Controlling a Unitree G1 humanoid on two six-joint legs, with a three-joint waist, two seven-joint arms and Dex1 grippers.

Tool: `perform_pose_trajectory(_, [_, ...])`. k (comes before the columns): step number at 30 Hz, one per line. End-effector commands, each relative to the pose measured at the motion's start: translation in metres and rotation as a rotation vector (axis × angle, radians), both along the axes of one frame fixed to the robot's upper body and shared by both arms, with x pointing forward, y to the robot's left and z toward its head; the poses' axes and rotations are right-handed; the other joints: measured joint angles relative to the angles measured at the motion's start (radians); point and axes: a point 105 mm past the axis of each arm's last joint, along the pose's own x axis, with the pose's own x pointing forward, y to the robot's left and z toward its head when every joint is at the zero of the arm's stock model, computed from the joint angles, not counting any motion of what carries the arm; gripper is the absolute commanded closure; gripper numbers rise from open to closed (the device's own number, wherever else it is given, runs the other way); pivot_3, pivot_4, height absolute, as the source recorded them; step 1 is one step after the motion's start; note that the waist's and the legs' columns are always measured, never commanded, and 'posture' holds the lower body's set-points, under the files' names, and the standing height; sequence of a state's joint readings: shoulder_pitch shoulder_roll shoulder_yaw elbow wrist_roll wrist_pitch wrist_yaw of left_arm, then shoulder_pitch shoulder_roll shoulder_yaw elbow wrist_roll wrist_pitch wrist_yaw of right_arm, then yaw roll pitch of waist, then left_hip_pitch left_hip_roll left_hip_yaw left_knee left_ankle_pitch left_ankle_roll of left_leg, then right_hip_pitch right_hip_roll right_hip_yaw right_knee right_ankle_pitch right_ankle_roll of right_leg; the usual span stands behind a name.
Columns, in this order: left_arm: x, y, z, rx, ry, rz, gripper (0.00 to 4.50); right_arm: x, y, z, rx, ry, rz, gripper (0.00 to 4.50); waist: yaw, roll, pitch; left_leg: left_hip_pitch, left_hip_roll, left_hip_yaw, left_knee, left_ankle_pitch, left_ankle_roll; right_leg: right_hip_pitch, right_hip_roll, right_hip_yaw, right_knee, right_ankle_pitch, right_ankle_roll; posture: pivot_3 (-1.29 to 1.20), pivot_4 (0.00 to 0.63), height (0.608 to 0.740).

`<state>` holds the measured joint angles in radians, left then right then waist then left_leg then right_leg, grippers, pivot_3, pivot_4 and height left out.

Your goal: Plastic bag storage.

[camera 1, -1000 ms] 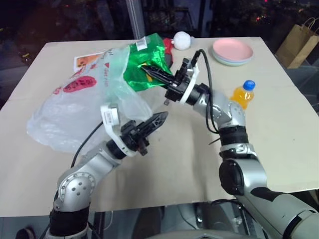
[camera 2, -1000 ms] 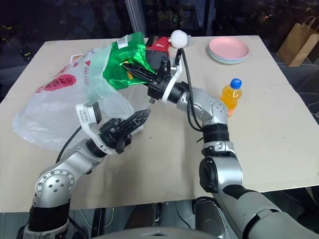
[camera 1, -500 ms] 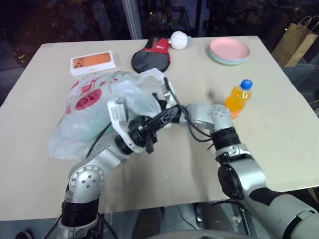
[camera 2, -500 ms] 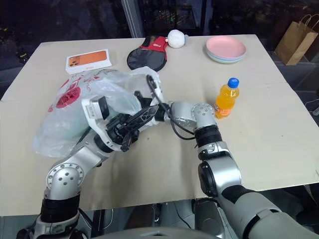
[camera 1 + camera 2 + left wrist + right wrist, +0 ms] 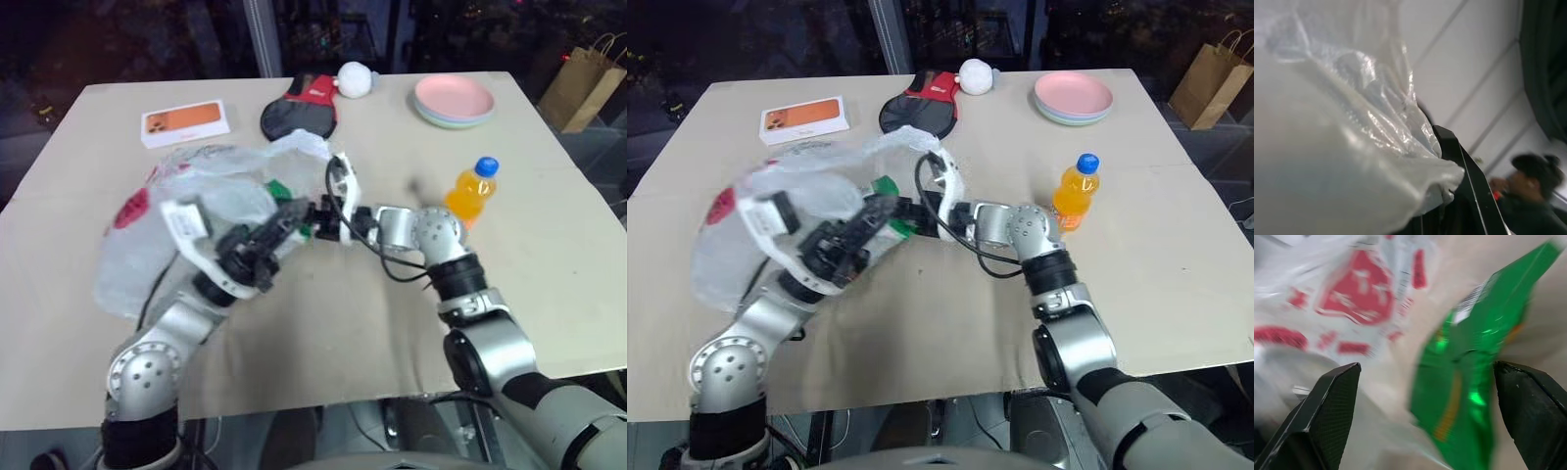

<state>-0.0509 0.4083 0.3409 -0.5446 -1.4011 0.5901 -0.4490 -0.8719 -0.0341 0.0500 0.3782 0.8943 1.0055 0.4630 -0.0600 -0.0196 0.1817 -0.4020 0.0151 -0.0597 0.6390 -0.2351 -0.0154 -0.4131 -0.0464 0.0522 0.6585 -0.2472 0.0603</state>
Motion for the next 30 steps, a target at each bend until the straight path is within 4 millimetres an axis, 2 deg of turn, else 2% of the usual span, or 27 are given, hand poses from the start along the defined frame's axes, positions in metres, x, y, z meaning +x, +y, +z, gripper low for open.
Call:
perform_pose_trajectory(1, [-0.019, 0.039, 0.017, -0.032, -0.046, 0.137, 4.50, 0.004, -0.025, 0.027, 0.026, -0.195, -0.026, 0.09, -0.003, 0.000, 0.000, 0.000, 0.000, 0.000, -0.001, 0.000, 0.000, 0.000, 0.000, 0.000, 0.000, 0.000, 0.000, 0.00, 0.150, 0.740])
perform_pose_trajectory(4, [-0.024, 0.052, 0.014, -0.007, -0.027, 0.188, 4.50, 0.008, -0.038, 0.036, 0.029, -0.257, -0.041, 0.09, 0.000, 0.000, 0.000, 0.000, 0.000, 0.000, -0.002, 0.000, 0.000, -0.001, 0.000, 0.000, -0.001, 0.000, 0.000, 0.00, 0.150, 0.740])
perform_pose_trajectory(8, [-0.023, 0.077, 0.020, -0.050, -0.028, 0.281, 4.50, 0.015, -0.052, 0.037, -0.020, -0.335, -0.078, 0.09, 0.001, 0.000, 0.000, 0.001, 0.000, 0.000, -0.002, 0.000, 0.000, -0.001, 0.000, 0.000, 0.000, 0.000, 0.000, 0.00, 0.150, 0.740])
perform_pose_trajectory(11, [-0.020, 0.079, 0.022, -0.046, -0.029, 0.291, 4.50, 0.007, -0.061, 0.041, -0.049, -0.420, -0.029, 0.09, 0.010, 0.000, 0.000, 0.001, 0.000, 0.000, -0.002, 0.000, 0.000, -0.001, 0.000, 0.000, 0.000, 0.000, 0.000, 0.00, 0.150, 0.740])
perform_pose_trajectory(13, [-0.019, 0.076, 0.023, -0.040, -0.025, 0.287, 4.50, -0.006, -0.069, 0.045, -0.065, -0.478, 0.024, 0.09, 0.016, 0.000, 0.000, 0.000, 0.000, 0.000, -0.002, 0.000, 0.000, -0.001, 0.000, 0.000, -0.001, 0.000, 0.000, 0.00, 0.150, 0.740])
perform_pose_trajectory(15, [-0.019, 0.077, 0.022, -0.049, -0.012, 0.298, 4.50, -0.015, -0.083, 0.042, -0.133, -0.529, 0.039, 0.09, 0.019, 0.000, 0.000, 0.000, 0.000, 0.000, -0.002, 0.000, 0.000, -0.001, 0.000, 0.000, -0.001, 0.000, 0.000, 0.00, 0.150, 0.740])
perform_pose_trajectory(19, [-0.017, 0.091, 0.022, -0.101, 0.022, 0.344, 4.50, -0.014, -0.121, 0.046, -0.259, -0.646, -0.075, 0.09, 0.024, 0.000, 0.000, -0.001, -0.001, 0.000, -0.002, 0.000, 0.000, -0.001, -0.002, -0.001, -0.003, 0.000, 0.000, 0.00, 0.150, 0.740])
perform_pose_trajectory(22, [-0.016, 0.099, 0.024, -0.132, 0.042, 0.357, 4.50, -0.011, -0.145, 0.063, -0.284, -0.712, -0.178, 0.09, 0.021, -0.001, 0.000, -0.001, -0.001, 0.000, -0.002, 0.000, 0.000, -0.001, -0.002, -0.001, -0.002, 0.000, 0.000, 0.00, 0.150, 0.740])
perform_pose_trajectory(24, [-0.013, 0.098, 0.027, -0.120, 0.044, 0.350, 4.50, -0.007, -0.178, 0.088, -0.343, -0.811, -0.308, 0.09, 0.021, -0.001, 0.000, 0.000, -0.001, 0.000, -0.002, 0.000, 0.000, -0.001, -0.001, 0.000, -0.001, 0.000, 0.000, 0.00, 0.150, 0.740])
perform_pose_trajectory(27, [-0.011, 0.097, 0.030, -0.119, 0.041, 0.340, 4.50, -0.011, -0.205, 0.115, -0.358, -0.898, -0.412, 0.09, 0.025, -0.001, 0.001, 0.000, -0.001, 0.000, -0.002, 0.000, 0.000, 0.000, -0.002, 0.000, -0.002, 0.000, 0.000, 0.00, 0.150, 0.740])
perform_pose_trajectory(30, [-0.011, 0.097, 0.031, -0.119, 0.034, 0.331, 4.50, -0.010, -0.228, 0.115, -0.451, -0.913, -0.479, 0.09, 0.025, -0.001, 0.000, 0.000, -0.002, 0.000, -0.002, 0.000, 0.000, 0.001, -0.002, 0.000, -0.002, 0.000, 0.000, 0.00, 0.150, 0.740])
